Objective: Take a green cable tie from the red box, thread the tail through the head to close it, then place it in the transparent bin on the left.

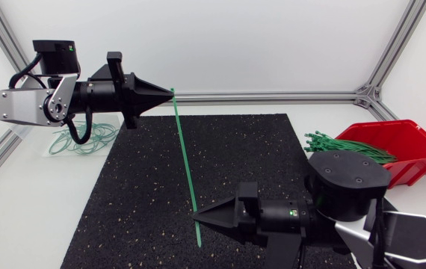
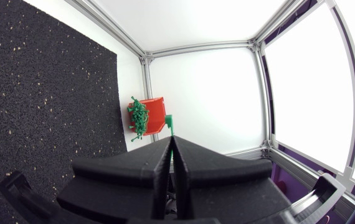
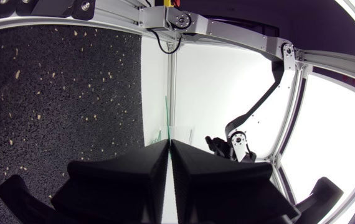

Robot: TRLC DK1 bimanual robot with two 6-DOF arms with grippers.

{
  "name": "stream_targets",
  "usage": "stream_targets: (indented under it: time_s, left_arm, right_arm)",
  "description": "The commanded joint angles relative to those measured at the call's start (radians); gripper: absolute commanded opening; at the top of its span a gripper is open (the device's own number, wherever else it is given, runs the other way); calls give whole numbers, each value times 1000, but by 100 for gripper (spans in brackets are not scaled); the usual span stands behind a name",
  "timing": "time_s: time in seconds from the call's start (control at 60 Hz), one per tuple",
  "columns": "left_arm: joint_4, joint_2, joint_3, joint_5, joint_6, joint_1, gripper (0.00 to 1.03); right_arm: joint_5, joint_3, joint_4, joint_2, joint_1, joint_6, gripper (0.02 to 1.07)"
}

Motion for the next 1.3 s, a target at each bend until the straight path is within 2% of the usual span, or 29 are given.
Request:
stream_targets:
  time_s: [0.0,0.233,0.283,0.317,0.35,0.45,0.8,0.9,0.967,1.017,1.167,1.283]
  left_arm:
    - [25,9,-22,12,-14,-4,4]
    - [53,6,-38,11,-8,-13,4]
    - [53,1,-39,11,-8,-13,4]
    - [53,-2,-41,11,-8,-14,4]
    - [54,-5,-44,11,-8,-14,4]
    - [67,-14,-53,11,-8,-19,4]
    - [97,-37,-72,-3,-9,-34,4]
    - [102,-42,-76,-3,-8,-37,4]
    - [102,-44,-76,-4,-8,-37,3]
    - [104,-45,-78,-4,-8,-37,4]
    - [108,-50,-84,-6,-8,-37,4]
    - [120,-56,-91,-11,-8,-37,4]
  right_arm:
    - [15,-7,-53,-9,-8,-14,7]
    - [54,53,-89,-33,26,124,8]
    - [50,88,-185,-52,26,210,7]
    - [13,122,-264,-75,20,306,7]
    - [-15,148,-289,-79,15,380,7]
    - [-24,174,-247,-84,9,529,7]
    - [25,195,-261,-64,26,717,7]
    - [-7,194,-247,-66,17,833,7]
    - [-62,180,-155,-70,-5,968,7]
    - [-76,178,-129,-72,-19,1003,7]
    - [-123,231,-131,-46,-55,1219,7]
    - [-179,303,-232,-10,-81,1376,7]
